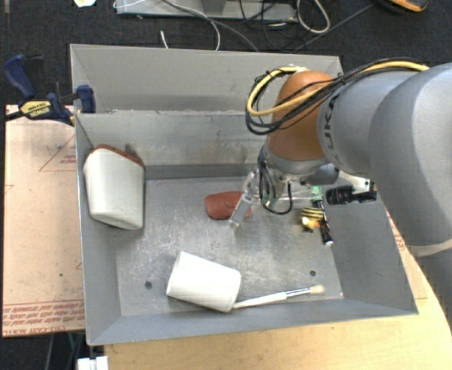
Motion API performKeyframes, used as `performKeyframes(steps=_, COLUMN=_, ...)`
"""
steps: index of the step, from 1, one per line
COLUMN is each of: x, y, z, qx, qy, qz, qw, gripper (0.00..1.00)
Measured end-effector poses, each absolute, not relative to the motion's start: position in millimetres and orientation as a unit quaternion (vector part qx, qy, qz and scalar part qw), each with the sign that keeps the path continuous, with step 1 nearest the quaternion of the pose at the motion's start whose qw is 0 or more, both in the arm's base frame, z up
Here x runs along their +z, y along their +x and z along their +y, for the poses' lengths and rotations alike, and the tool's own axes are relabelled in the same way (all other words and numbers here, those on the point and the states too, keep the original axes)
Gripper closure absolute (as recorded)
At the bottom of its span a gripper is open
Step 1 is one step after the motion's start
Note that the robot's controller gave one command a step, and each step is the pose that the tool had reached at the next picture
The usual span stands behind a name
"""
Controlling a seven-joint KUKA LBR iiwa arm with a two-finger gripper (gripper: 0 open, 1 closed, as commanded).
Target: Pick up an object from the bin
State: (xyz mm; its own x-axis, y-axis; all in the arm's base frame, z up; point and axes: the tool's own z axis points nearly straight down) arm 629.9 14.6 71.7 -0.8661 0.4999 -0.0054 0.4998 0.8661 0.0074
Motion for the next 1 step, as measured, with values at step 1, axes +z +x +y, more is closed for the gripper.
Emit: performKeyframes(steps=1, x=72.0, y=630.4, z=16.3, qx=0.003, qy=0.268, qz=0.964, qw=0.004, gripper=1.00)
